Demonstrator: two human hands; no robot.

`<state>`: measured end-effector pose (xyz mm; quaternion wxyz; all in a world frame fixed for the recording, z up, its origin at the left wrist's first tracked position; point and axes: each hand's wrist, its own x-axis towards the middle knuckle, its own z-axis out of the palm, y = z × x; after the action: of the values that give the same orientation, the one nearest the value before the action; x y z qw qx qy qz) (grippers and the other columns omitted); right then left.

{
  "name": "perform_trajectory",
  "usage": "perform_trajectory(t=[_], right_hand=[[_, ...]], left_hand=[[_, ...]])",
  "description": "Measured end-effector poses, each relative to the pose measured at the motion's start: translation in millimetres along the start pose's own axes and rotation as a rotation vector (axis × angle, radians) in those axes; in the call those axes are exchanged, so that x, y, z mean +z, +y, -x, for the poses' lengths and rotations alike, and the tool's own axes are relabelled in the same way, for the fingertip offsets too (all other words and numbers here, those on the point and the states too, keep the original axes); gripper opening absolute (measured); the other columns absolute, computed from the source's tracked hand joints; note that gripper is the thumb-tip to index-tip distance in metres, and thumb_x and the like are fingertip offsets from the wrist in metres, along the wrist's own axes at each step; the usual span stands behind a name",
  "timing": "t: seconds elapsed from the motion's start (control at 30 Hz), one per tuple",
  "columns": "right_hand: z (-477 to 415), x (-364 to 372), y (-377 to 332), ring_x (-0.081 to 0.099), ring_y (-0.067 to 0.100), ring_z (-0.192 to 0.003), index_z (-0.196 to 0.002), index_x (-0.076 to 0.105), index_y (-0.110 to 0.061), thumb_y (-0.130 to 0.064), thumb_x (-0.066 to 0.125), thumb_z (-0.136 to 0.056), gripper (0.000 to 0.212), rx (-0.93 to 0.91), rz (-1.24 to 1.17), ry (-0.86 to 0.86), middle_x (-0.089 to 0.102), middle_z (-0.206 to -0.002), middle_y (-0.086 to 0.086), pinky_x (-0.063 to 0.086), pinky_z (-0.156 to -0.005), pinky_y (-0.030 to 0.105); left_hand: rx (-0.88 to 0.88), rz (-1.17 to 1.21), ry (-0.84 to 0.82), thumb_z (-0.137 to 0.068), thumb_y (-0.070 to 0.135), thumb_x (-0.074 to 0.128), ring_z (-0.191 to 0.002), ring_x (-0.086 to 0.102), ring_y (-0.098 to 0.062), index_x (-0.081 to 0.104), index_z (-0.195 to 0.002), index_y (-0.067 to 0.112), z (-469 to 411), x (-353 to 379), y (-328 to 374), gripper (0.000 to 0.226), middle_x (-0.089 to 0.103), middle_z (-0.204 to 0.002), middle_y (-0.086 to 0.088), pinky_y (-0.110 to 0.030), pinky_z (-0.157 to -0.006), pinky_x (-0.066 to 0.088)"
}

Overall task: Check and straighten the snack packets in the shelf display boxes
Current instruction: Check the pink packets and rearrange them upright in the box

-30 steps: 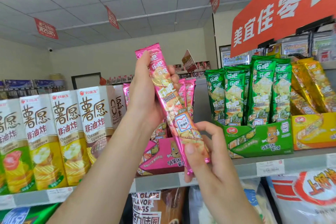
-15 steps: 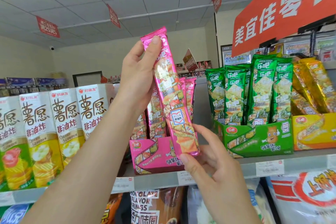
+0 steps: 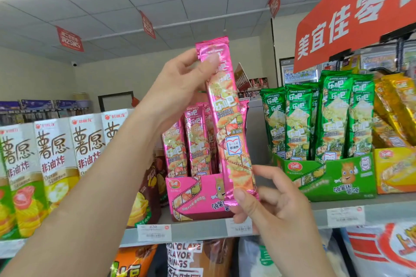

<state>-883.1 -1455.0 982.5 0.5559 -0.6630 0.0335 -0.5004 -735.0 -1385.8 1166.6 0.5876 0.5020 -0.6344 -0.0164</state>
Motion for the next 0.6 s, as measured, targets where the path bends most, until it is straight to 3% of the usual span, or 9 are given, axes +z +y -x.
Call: perform_trajectory(t=[0.07, 0.13, 0.17, 0.23, 0.3, 0.37, 0.43, 0.6], right_hand=[[-4, -3, -4, 0.066, 0.014, -0.055, -0.108, 0.060, -0.029, -0.048, 0.070, -0.069, 0.045, -0.033, 0.084, -0.031, 0.068, -0.066, 0.016, 0.050, -0.050, 0.024], [-11, -9, -11, 0.065, 0.014, -0.066, -0.110, 0.062, -0.037, -0.067, 0.058, -0.078, 0.044, -0.087, 0.221, -0.081, 0.070, -0.075, 0.003, 0.055, -0.062, 0.035], [-17, -13, -15, 0.065, 0.008, -0.072, -0.110, 0.062, -0.042, -0.074, 0.051, -0.079, 0.046, -0.113, 0.274, -0.089, 0.070, -0.081, -0.006, 0.055, -0.066, 0.031], [-34, -22, -24, 0.063, -0.005, -0.085, -0.108, 0.057, -0.050, -0.078, 0.044, -0.078, 0.043, -0.157, 0.354, -0.053, 0.066, -0.091, -0.020, 0.049, -0.068, 0.011], [-58, -27, -32, 0.057, -0.015, -0.091, -0.112, 0.050, -0.052, -0.072, 0.046, -0.081, 0.037, -0.148, 0.402, -0.013, 0.062, -0.099, -0.024, 0.042, -0.069, 0.002], [-83, -27, -32, 0.055, -0.011, -0.100, -0.130, 0.041, -0.047, -0.054, 0.052, -0.087, 0.045, -0.067, 0.413, -0.035, 0.054, -0.122, -0.022, 0.041, -0.078, 0.008], [-104, -20, -29, 0.054, 0.002, -0.106, -0.144, 0.023, -0.041, -0.046, 0.056, -0.092, 0.062, 0.000, 0.443, -0.073, 0.046, -0.136, -0.011, 0.042, -0.088, 0.023], [-142, -4, -16, 0.034, 0.016, -0.136, -0.149, 0.008, -0.040, -0.042, 0.061, -0.092, 0.078, 0.139, 0.293, -0.088, 0.024, -0.158, -0.002, 0.027, -0.092, 0.029]], left_hand=[[-0.032, -0.042, -0.071, -0.077, 0.029, 0.080, -0.092, 0.073, -0.027, 0.057, -0.122, 0.024, 0, -6, 3, 0.051, 0.076, -0.098, -0.006, -0.043, -0.078, 0.059], [0.016, -0.038, 0.006, -0.075, 0.020, 0.082, -0.087, 0.074, -0.026, 0.053, -0.126, 0.018, -3, -11, 9, 0.058, 0.076, -0.094, -0.005, -0.041, -0.076, 0.059], [0.059, -0.024, 0.089, -0.076, 0.015, 0.079, -0.084, 0.074, -0.023, 0.052, -0.126, 0.015, -5, -15, 14, 0.056, 0.076, -0.091, -0.001, -0.039, -0.074, 0.059], [0.141, -0.001, 0.227, -0.082, 0.008, 0.073, -0.080, 0.073, -0.018, 0.051, -0.123, 0.013, -10, -25, 26, 0.047, 0.075, -0.088, 0.004, -0.036, -0.073, 0.058], [0.197, -0.083, 0.253, -0.086, 0.005, 0.069, -0.082, 0.073, -0.017, 0.046, -0.120, 0.016, -15, -33, 35, 0.042, 0.073, -0.091, 0.002, -0.034, -0.072, 0.058], [0.212, -0.228, 0.217, -0.087, 0.005, 0.069, -0.086, 0.072, -0.014, 0.041, -0.120, 0.023, -18, -33, 40, 0.046, 0.072, -0.097, -0.002, -0.027, -0.070, 0.058], [0.224, -0.342, 0.165, -0.087, 0.004, 0.069, -0.087, 0.070, -0.009, 0.039, -0.118, 0.028, -22, -28, 40, 0.049, 0.069, -0.099, -0.001, -0.023, -0.069, 0.058], [0.157, -0.456, 0.038, -0.081, 0.015, 0.077, -0.083, 0.070, -0.012, 0.045, -0.107, 0.035, -23, -19, 18, 0.045, 0.068, -0.098, 0.003, -0.032, -0.071, 0.060]])
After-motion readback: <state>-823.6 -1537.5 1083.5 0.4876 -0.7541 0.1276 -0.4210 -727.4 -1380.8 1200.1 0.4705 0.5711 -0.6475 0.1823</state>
